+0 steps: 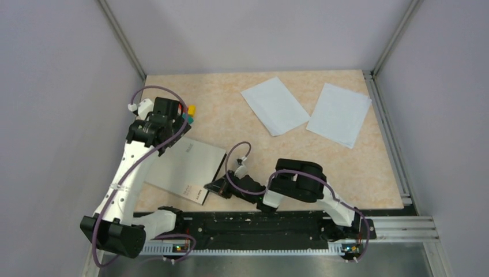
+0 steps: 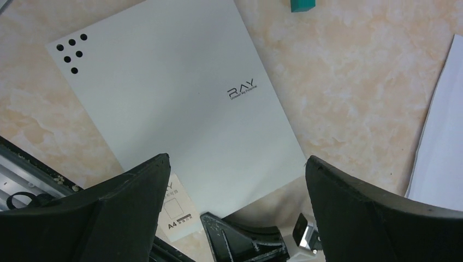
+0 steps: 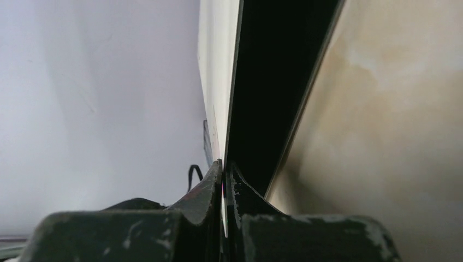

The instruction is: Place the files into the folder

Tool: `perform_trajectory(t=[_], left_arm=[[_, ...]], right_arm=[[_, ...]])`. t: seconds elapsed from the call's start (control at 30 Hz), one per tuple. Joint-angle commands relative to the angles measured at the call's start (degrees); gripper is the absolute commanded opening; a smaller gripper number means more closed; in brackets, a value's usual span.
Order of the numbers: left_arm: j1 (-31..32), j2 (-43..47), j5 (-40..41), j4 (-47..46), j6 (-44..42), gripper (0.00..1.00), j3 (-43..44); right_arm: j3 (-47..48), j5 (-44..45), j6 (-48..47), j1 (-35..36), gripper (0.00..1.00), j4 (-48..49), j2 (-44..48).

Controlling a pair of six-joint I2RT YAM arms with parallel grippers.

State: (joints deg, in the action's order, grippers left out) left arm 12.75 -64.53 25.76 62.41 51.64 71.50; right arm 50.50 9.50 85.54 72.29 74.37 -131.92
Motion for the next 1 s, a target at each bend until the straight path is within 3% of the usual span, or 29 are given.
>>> perform_trajectory(t=[0.0, 0.13, 0.43, 0.63, 0.97], left_arm=[[-0.6, -2.0, 1.5, 1.6, 6.3, 0.98, 4.8], [-1.1, -5.0, -0.9, 0.5, 6.8, 0.98, 7.8], [-1.6, -11.2, -0.7, 3.1, 9.3, 0.96, 14.5], [-2.3, -11.5, -1.0, 3.4, 10.5, 0.93, 14.1], [-3.0, -7.5, -0.5, 4.8, 12.9, 0.80, 7.3]], right_arm=[[-4.2, 2.4, -12.4, -0.7, 0.00, -1.9, 9.3], [-7.1, 4.2, -22.3, 0.0, 0.00, -6.9, 17.0], [-5.1, 15.4, -44.5, 5.1, 0.00, -27.5, 31.7], [-0.5, 22.9, -57.4, 8.9, 0.00, -38.4, 34.9], [1.6, 27.9, -66.3, 11.1, 0.00, -43.1, 37.0]])
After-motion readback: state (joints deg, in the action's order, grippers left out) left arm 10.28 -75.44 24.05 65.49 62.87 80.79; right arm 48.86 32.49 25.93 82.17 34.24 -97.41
